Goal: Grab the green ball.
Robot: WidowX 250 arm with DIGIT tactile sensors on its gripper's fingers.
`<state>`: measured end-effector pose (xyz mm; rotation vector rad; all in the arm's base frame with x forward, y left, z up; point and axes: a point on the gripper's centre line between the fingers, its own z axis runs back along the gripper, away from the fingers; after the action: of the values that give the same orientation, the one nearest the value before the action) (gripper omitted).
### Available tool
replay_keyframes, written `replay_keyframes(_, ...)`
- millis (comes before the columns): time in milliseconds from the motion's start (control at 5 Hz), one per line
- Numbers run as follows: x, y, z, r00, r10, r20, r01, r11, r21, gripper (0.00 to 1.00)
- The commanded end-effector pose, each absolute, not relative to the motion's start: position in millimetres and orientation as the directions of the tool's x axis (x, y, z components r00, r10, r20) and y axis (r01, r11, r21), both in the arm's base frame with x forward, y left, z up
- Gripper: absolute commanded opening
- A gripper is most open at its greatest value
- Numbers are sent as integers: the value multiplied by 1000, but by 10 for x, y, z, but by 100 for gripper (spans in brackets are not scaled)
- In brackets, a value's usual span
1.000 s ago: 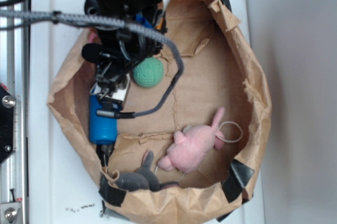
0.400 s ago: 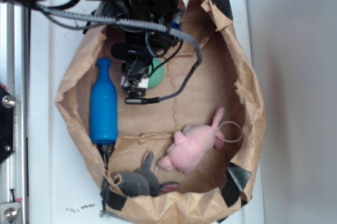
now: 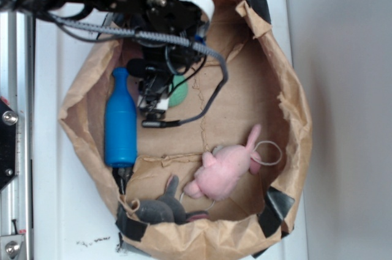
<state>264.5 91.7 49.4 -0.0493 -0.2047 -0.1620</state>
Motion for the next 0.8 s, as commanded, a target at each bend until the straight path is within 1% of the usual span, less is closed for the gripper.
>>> replay_keyframes(0, 2520, 867, 787, 946, -209, 248, 243, 963, -113, 100)
replay_keyframes(200, 2544, 918, 905, 944, -193, 268, 235, 963, -133, 100)
replay_keyframes(400, 2595, 946, 940, 945, -179, 275, 223, 965, -139, 100)
replay_keyframes(600, 2645, 960, 1031, 940, -165, 299, 221, 961, -165, 100)
